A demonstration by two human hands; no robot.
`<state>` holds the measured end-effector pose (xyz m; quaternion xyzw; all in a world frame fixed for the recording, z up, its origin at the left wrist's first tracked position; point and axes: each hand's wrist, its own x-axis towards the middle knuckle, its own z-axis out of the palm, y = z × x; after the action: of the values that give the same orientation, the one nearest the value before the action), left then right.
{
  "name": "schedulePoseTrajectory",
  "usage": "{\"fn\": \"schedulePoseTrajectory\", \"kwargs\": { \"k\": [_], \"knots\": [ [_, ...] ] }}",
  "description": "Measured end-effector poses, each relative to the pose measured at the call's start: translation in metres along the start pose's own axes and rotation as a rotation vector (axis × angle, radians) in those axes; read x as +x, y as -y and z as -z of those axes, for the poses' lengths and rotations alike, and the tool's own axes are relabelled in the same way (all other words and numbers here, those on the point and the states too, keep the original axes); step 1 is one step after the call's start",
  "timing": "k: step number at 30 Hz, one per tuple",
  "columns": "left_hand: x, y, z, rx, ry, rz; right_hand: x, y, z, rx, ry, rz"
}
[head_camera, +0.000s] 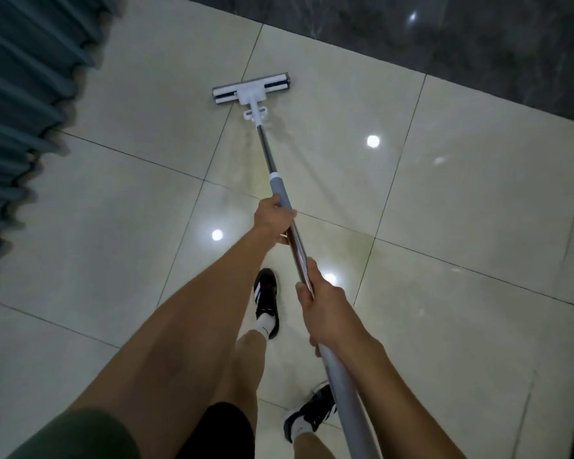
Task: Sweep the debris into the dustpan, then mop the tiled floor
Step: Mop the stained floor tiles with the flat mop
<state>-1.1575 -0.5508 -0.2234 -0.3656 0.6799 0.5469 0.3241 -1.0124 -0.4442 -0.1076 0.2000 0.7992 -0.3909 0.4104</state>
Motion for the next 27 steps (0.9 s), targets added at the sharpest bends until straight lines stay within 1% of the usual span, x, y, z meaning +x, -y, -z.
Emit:
{"fn": "schedulePoseTrajectory", "kwargs": {
  "k": [3,7,11,14,20,24,27],
  "knots": [
    [0.042,-0.057,0.025,0.020,-0.037,-0.030,0.049,0.058,0.015,-0.019,-0.014,0.032],
    [0.087,-0.123,0.052,0.042,-0.058,-0.066,0.112,0.120,0.037,0.066,0.000,0.058],
    [0.119,-0.154,0.073,-0.014,-0.068,-0.096,0.151,0.152,0.043,0.148,0.034,0.081],
    [0.121,-0.147,0.082,-0.034,-0.062,-0.079,0.149,0.153,0.034,0.149,0.059,0.103],
    [0.093,-0.113,0.082,-0.019,-0.038,-0.038,0.120,0.124,0.010,0.058,0.070,0.091],
    [0.064,-0.073,0.068,0.014,-0.072,-0.015,0.089,0.082,0.000,0.066,0.114,0.099],
    [0.032,-0.029,0.041,0.047,-0.097,-0.004,0.055,0.033,-0.001,0.022,0.130,0.117]
  ]
}}
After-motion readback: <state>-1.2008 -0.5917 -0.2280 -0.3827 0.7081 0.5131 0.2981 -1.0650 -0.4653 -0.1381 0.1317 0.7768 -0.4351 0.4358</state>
